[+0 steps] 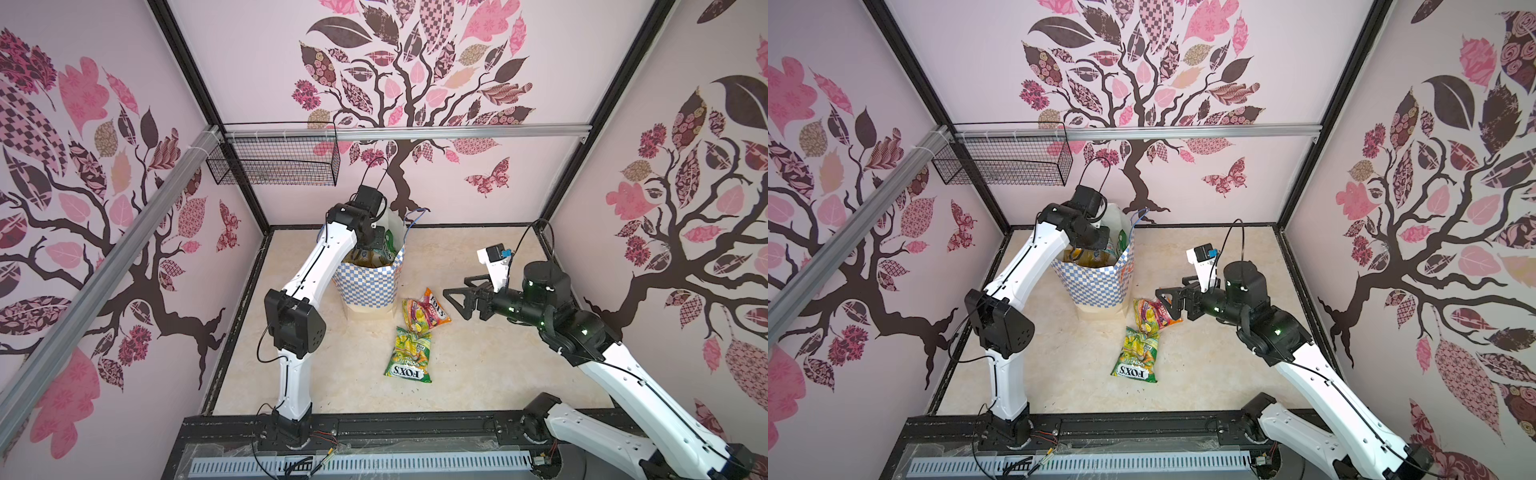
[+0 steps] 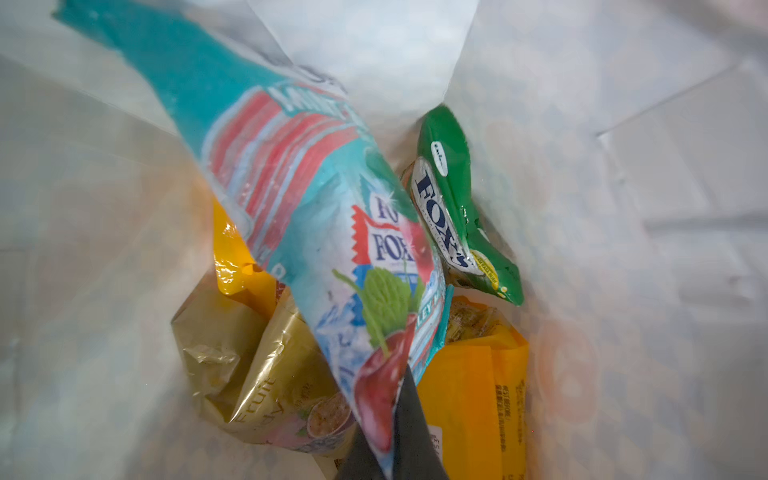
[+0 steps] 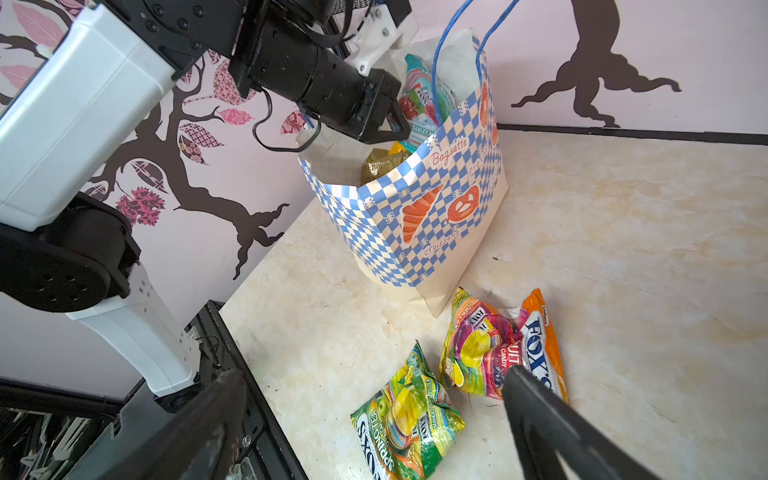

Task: Take the snacks out of the paper bag
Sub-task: 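Lift the teal packet up out of the bag with the left gripper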

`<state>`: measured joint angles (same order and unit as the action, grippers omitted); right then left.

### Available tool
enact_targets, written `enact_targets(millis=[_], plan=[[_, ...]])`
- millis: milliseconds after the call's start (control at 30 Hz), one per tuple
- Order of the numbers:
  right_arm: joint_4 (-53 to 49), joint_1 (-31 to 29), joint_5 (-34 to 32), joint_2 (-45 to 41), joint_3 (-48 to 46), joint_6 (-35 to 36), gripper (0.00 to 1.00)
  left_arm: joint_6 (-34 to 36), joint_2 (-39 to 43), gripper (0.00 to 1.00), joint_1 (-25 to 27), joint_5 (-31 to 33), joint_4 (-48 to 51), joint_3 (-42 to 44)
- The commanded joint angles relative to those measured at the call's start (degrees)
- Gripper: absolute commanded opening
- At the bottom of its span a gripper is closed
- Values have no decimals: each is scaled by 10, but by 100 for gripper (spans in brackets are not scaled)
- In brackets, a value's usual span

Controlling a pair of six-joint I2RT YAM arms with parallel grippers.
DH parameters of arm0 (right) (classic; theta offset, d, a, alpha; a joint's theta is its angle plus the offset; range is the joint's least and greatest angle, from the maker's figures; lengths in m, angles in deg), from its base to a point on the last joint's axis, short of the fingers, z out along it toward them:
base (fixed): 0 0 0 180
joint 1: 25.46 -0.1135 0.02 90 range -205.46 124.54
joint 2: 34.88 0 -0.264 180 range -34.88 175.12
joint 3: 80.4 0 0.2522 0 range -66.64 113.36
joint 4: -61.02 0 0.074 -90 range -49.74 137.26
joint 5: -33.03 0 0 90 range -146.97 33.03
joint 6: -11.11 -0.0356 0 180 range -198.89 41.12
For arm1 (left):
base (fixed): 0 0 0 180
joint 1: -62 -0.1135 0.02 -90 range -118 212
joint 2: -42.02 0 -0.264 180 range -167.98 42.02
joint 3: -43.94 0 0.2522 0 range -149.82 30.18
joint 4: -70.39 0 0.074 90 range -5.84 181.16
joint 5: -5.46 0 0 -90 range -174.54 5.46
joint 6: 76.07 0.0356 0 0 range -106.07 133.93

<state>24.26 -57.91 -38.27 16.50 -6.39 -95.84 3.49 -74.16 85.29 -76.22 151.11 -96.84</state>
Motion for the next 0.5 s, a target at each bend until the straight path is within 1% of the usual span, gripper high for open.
enact_targets(millis=[0, 267, 467], plan=[[16, 0, 0, -1, -1, -8, 99, 9, 39, 0, -3, 10, -14, -51], [21, -1, 8, 10, 3, -13, 100, 12, 55, 0, -3, 9, -25, -38], [21, -1, 7, 11, 6, -13, 100, 11, 60, 0, -3, 8, -24, -47]])
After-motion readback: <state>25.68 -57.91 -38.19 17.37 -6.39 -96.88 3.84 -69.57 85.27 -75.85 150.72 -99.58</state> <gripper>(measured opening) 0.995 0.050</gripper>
